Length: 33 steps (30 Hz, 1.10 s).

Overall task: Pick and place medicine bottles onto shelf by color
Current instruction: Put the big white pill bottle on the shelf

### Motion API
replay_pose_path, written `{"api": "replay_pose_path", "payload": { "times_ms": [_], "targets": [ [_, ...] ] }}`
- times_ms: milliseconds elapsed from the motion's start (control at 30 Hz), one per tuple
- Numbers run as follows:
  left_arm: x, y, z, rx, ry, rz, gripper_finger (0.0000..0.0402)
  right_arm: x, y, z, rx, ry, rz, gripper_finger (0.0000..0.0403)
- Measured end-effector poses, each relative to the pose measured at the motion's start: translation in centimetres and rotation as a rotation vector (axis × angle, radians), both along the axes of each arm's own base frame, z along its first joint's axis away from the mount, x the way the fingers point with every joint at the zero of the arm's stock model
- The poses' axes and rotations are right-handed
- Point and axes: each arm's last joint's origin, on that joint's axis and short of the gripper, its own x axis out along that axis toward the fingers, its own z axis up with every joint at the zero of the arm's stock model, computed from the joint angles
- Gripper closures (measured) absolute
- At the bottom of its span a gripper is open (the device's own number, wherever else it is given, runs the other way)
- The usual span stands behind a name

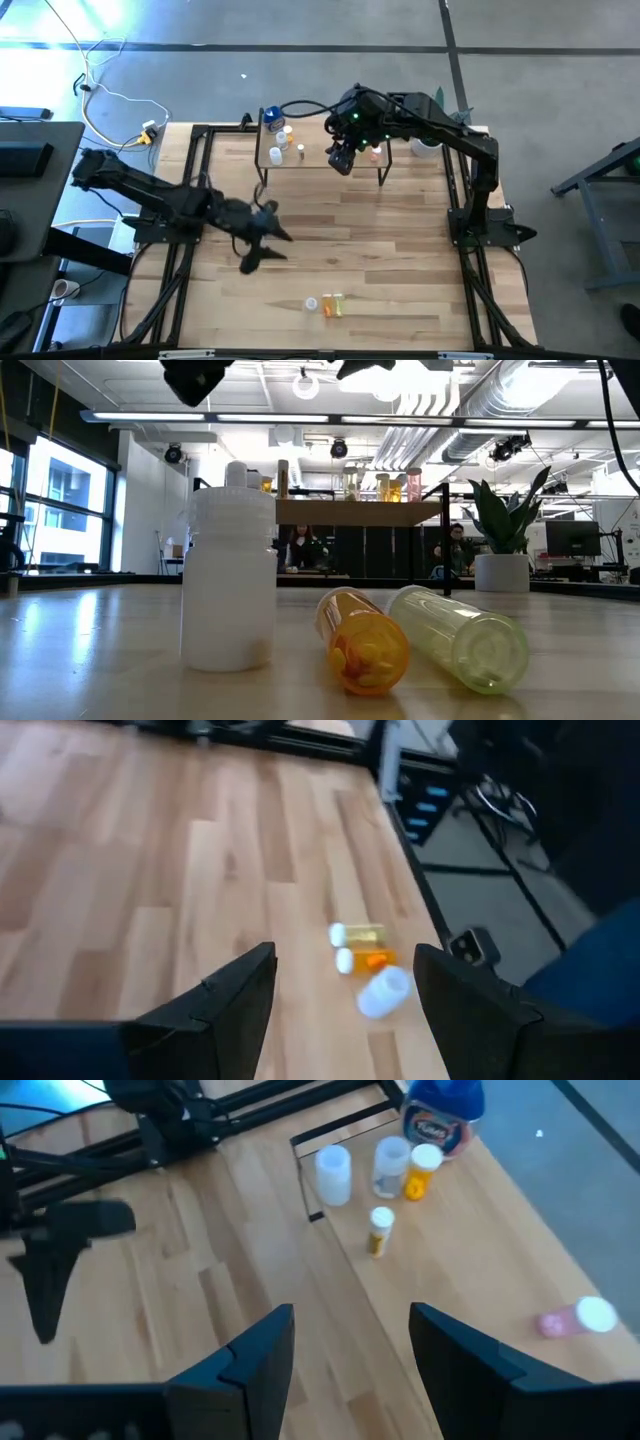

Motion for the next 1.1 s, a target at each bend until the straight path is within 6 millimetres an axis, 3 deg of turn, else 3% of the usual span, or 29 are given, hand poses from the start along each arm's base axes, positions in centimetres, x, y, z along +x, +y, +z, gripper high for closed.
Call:
{"api": "replay_pose_path", "payload": {
  "times_ms": [233, 567, 833, 1100],
  "targets": [
    [2.0, -3.3, -2.1, 0.055, -0.002, -0.077, 0.0172, 0.2, 1.4, 0.0, 0.019, -0.004, 0.017, 0.0213],
    [4.3, -6.4, -5.2, 0.091, -0.012, -0.097, 0.0173, 0.5, 3.2, 0.0, 0.062, -0.013, 0.027, 0.0213],
    [5.3, -8.3, -8.0, 0.121, 0.020, -0.117, 0.0173, 0.6, 4.3, 0.0, 0.040, -0.012, 0.007, 0.0213],
    [6.1, -9.0, -10.5, 0.065, 0.088, -0.115, 0.0167, 0.6, 5.3, -0.1, 0.033, -0.011, 0.008, 0.0213]
  ]
}}
